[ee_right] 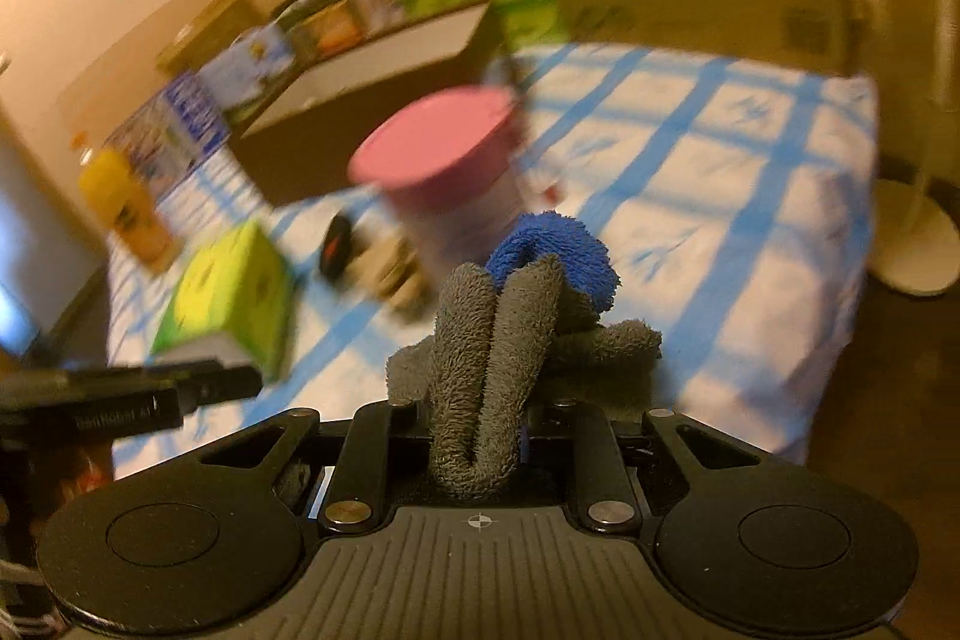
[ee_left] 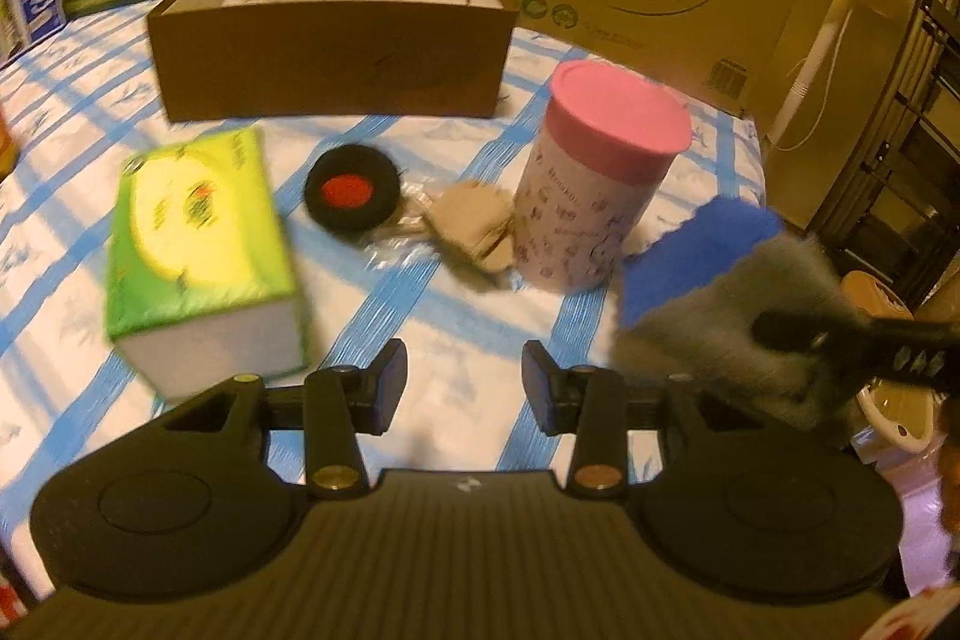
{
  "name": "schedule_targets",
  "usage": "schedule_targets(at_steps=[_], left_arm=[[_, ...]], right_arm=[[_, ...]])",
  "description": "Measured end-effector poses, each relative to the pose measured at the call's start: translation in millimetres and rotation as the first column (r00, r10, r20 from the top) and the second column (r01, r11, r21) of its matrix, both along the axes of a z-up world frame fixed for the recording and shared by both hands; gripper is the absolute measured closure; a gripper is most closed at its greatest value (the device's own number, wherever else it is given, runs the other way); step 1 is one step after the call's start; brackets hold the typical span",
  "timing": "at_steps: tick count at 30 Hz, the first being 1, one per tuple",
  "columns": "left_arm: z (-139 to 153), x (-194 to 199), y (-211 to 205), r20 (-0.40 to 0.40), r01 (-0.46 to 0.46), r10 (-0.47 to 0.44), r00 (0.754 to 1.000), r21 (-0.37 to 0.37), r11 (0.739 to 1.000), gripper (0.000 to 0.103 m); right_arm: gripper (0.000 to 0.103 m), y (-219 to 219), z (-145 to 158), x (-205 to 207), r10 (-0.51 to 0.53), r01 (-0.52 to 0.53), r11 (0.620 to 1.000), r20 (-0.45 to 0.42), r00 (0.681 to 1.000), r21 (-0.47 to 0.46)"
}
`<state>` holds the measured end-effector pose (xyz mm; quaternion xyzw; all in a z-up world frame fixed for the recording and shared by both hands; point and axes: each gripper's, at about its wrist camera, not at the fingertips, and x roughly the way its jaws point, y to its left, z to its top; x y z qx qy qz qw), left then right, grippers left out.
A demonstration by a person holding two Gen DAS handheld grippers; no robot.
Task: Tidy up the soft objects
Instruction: 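Grasp the grey towel together with the blue cloth in the right tool and lift, then carry the grey towel and blue cloth over the brown box with the right tool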
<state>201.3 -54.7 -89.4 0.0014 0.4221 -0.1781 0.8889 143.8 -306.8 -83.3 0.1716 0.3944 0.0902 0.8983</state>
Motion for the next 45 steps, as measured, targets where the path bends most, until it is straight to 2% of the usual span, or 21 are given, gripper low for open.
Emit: schedule_targets(at_steps=[8, 15, 23, 24, 27, 30, 31, 35, 40, 45], left_arm=[[-15.2, 44.5, -28.2, 0.049, 0.061, -0.064, 0.997, 0.062, 0.996, 0.066], [-34.3, 73.4, -51.3, 0.079, 0.121, -0.132, 0.988, 0.130, 0.984, 0.066], [-56.1, 90.4, -74.4, 0.103, 0.174, -0.203, 0.974, 0.239, 0.955, 0.066], [-58.9, 92.0, -76.2, 0.104, 0.180, -0.212, 0.972, 0.254, 0.950, 0.067], [-65.1, 95.6, -78.2, 0.098, 0.194, -0.228, 0.969, 0.277, 0.941, 0.082], [-67.9, 99.2, -77.3, 0.092, 0.198, -0.230, 0.969, 0.273, 0.942, 0.096], [-66.8, 99.5, -76.7, 0.096, 0.198, -0.231, 0.968, 0.269, 0.942, 0.098], [-56.6, 96.6, -69.7, 0.123, 0.190, -0.225, 0.966, 0.250, 0.949, 0.099], [-31.8, 94.0, -51.1, 0.149, 0.150, -0.176, 0.973, 0.173, 0.973, 0.099], [-1.2, 90.4, -34.3, 0.192, 0.116, -0.137, 0.972, 0.116, 0.986, 0.099]], right_arm=[[0.082, -46.1, 3.6, 24.9, -0.124, 0.124, 0.992, 0.014, 0.992, 0.008], [0.082, -68.3, -0.8, 47.2, -0.154, 0.153, 0.988, 0.022, 0.988, 0.017], [0.082, -83.2, -7.4, 61.7, -0.173, 0.173, 0.985, 0.021, 0.985, 0.029], [0.082, -84.6, -8.2, 62.7, -0.175, 0.175, 0.984, 0.019, 0.984, 0.030], [0.082, -89.3, -10.3, 65.8, -0.178, 0.178, 0.984, 0.017, 0.984, 0.030], [0.082, -93.9, -11.7, 68.6, -0.180, 0.179, 0.983, 0.017, 0.984, 0.025], [0.082, -95.7, -11.9, 69.8, -0.180, 0.180, 0.983, 0.018, 0.983, 0.025], [0.082, -100.5, -10.6, 73.2, -0.172, 0.171, 0.985, 0.025, 0.985, 0.026], [0.082, -104.2, -5.6, 77.6, -0.155, 0.154, 0.988, 0.038, 0.987, 0.029], [0.082, -108.9, 0.5, 86.3, -0.134, 0.132, 0.990, 0.051, 0.990, 0.045]])
